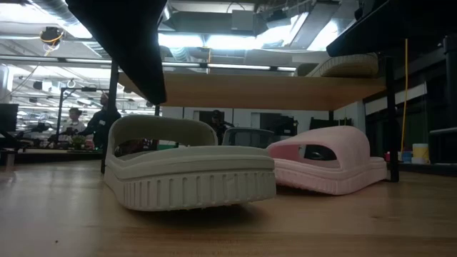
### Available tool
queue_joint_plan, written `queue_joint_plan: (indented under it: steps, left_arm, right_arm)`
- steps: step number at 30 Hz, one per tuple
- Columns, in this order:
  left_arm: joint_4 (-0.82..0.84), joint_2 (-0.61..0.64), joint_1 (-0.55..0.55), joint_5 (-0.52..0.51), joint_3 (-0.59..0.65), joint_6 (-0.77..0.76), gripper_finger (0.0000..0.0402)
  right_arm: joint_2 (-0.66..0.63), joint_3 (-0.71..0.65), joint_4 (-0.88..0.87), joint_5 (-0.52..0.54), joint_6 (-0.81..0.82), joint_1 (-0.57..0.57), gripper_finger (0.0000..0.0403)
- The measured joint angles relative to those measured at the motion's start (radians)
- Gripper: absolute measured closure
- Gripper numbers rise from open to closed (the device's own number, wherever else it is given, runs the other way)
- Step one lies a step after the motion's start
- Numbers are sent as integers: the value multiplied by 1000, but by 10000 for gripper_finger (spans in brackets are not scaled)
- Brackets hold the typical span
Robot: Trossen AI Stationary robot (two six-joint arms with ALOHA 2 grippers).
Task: Pick and place slides into the shelf
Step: Put the gray slide on the shelf
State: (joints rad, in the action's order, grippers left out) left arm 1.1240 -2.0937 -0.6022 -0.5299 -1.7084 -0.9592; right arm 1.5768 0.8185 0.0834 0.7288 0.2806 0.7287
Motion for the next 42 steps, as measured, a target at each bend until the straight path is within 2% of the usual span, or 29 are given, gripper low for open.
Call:
queue_joint_plan:
  steps: [42]
  left_arm:
    - [-17, 0, 6, 0, 0, -11, 251]
  right_arm:
    - [0, 0, -11, 0, 3, 0, 224]
